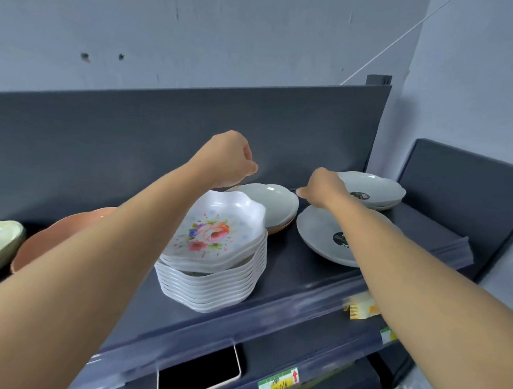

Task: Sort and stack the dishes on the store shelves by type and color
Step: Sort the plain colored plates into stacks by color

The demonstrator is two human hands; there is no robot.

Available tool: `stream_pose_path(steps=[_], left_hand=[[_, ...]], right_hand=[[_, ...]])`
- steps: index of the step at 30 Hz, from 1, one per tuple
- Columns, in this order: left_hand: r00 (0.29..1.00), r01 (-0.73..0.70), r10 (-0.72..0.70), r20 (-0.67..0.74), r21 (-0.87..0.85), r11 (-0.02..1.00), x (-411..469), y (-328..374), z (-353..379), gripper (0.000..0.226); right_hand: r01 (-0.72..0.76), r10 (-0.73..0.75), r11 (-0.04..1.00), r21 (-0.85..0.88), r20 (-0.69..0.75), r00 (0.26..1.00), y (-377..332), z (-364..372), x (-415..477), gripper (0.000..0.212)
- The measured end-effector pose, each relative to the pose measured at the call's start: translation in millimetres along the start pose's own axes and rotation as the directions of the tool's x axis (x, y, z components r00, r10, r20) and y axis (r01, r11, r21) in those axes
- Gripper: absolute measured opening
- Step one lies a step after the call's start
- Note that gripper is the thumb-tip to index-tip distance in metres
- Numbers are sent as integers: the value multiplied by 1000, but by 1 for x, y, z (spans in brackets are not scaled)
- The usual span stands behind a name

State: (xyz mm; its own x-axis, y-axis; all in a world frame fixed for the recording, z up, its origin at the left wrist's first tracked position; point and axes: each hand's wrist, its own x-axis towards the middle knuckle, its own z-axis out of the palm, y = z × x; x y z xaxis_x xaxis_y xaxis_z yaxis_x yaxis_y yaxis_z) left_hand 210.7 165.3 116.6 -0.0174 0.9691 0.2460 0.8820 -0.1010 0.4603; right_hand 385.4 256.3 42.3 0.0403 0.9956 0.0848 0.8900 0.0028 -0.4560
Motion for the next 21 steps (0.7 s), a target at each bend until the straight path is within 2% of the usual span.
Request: stream_pose_path(steps=[5, 10, 13, 15, 21], left_hand=[[997, 68, -68, -24, 25, 997, 2, -23, -6, 15], [997, 75, -74, -18, 62, 995, 9, -30, -2, 17], [996, 93, -92, -11, 80, 993, 13, -34, -1, 17], [992, 127, -125, -26, 89, 988, 14, -41, -5, 17], [943, 330, -319, -90, 143, 933, 5, -87, -20, 21]], right_hand=[[9, -1, 995, -98, 81, 997, -7, 23, 17, 27], [-31, 38, 996, -82, 84, 996, -8, 36, 27, 6], [-58, 60, 998, -33, 43, 997, -9, 37, 34, 19], [-76, 77, 997, -15, 40, 996, -11, 35, 39, 19], [-89, 90, 996, 27, -7, 996, -14, 34, 50, 25]])
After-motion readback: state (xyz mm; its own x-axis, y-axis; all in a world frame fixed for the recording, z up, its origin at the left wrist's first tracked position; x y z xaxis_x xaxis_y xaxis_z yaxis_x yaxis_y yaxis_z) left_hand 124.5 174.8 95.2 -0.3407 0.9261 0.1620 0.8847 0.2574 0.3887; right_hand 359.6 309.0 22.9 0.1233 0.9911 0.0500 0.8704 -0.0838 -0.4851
